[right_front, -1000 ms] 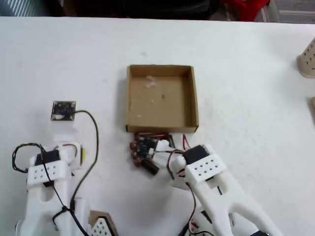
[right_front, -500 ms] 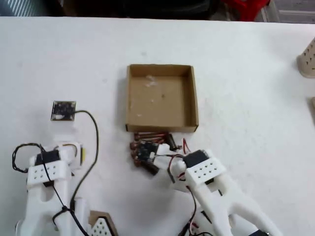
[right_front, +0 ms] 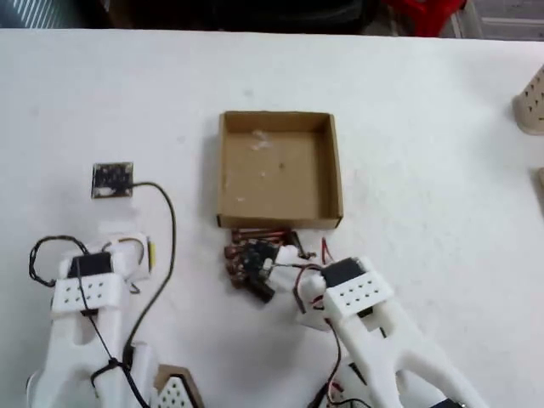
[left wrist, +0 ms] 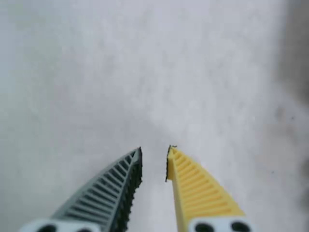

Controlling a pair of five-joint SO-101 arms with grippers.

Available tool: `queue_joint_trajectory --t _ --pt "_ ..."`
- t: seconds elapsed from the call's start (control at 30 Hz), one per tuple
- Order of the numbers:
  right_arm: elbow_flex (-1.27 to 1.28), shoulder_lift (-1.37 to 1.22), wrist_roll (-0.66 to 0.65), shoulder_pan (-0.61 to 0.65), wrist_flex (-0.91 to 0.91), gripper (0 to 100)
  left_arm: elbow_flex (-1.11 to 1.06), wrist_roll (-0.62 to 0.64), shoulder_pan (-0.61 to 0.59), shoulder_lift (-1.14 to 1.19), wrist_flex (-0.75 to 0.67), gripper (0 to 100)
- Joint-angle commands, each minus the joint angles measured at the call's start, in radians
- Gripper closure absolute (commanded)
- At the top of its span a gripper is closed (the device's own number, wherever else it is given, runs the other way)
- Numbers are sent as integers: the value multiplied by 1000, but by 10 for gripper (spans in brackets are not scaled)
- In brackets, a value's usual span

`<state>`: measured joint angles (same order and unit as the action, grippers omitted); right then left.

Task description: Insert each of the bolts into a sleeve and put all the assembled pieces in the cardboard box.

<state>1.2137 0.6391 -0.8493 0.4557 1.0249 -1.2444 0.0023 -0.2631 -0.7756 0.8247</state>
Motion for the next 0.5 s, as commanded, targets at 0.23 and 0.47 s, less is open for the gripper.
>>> queue_joint_trajectory --t 0.23,0.47 --pt "-120 13 216 -283 5 981 364 195 292 5 213 884" --pt "-178 13 301 -403 2 981 443 302 463 84 183 880"
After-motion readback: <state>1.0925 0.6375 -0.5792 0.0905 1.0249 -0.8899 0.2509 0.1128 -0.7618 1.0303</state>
